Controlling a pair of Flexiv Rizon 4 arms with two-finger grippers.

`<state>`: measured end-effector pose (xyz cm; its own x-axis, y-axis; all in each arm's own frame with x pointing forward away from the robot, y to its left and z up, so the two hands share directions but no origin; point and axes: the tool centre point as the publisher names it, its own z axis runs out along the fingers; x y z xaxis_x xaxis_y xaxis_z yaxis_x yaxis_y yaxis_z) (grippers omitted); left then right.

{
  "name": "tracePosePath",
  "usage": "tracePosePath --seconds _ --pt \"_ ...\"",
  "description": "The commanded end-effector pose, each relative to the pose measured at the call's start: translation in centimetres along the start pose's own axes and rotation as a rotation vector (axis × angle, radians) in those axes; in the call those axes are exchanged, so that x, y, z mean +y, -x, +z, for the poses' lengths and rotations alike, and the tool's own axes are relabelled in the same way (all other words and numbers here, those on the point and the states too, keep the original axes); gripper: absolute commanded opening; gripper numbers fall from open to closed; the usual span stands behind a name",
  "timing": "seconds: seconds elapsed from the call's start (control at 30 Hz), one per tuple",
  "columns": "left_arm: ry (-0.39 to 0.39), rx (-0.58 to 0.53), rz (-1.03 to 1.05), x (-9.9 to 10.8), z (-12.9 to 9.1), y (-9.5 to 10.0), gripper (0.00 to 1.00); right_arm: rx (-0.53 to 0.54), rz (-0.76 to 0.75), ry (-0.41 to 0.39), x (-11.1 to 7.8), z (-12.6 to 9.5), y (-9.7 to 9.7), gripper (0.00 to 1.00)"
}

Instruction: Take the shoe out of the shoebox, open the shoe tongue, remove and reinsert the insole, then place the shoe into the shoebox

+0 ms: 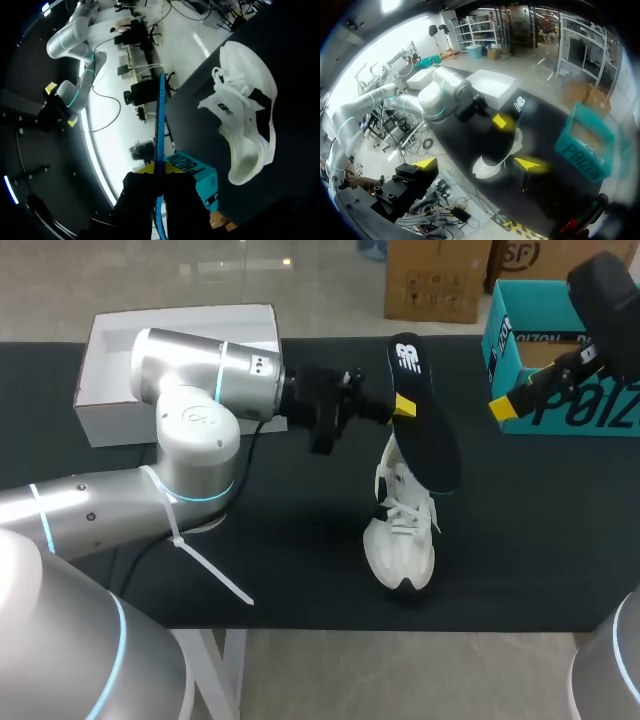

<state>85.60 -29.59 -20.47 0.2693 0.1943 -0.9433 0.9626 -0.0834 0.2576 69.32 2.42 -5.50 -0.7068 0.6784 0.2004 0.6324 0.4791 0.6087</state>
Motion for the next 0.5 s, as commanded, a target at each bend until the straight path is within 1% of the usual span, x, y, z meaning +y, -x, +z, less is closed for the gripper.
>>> tracePosePath --seconds 0.03,0.17,0.2,0.27,0.3,0.33,0.37,0.4,0.43,0.47,0.5 --pt "-0.074 -0.040 -0.256 0.6 0.2 0.3 0.00 0.000 0.001 -0.002 0.0 0.2 0.1 1.00" --pt "-0.196 -0.076 -0.659 0.7 0.6 0.5 0.00 0.000 0.001 -0.002 0.0 0.2 0.1 1.00" --pt "-0.200 -0.076 -0.785 0.7 0.7 0.4 0.00 0.000 0.001 -0.002 0.0 0.2 0.1 1.00" --pt "-0.223 -0.118 -0.920 0.7 0.9 0.5 0.00 0.000 0.001 -0.002 0.0 0.2 0.1 1.00" --pt "-0.215 -0.119 -1.048 0.8 1.0 0.4 0.00 0.000 0.001 -0.002 0.0 0.2 0.1 1.00" --pt "-0.253 -0.187 -1.114 0.9 1.0 0.5 0.00 0.000 0.001 -0.002 0.0 0.2 0.1 1.00" --pt "-0.270 -0.252 -1.213 1.2 0.9 0.8 0.00 0.000 0.001 -0.002 0.0 0.2 0.1 1.00" --pt "-0.296 -0.293 -1.329 1.4 0.8 0.8 0.00 0.000 0.001 -0.002 0.0 0.2 0.1 1.00" --pt "-0.336 -0.370 -1.411 1.6 0.6 1.1 0.00 0.000 0.001 -0.002 0.0 0.2 0.1 1.00" --pt "-0.380 -0.464 -1.556 2.0 0.4 1.3 0.00 0.000 0.001 -0.002 0.0 0.2 0.1 1.00" --pt "-0.454 -0.552 -1.695 2.3 0.1 1.4 0.00 0.000 0.001 -0.002 0.0 0.2 0.1 1.00"
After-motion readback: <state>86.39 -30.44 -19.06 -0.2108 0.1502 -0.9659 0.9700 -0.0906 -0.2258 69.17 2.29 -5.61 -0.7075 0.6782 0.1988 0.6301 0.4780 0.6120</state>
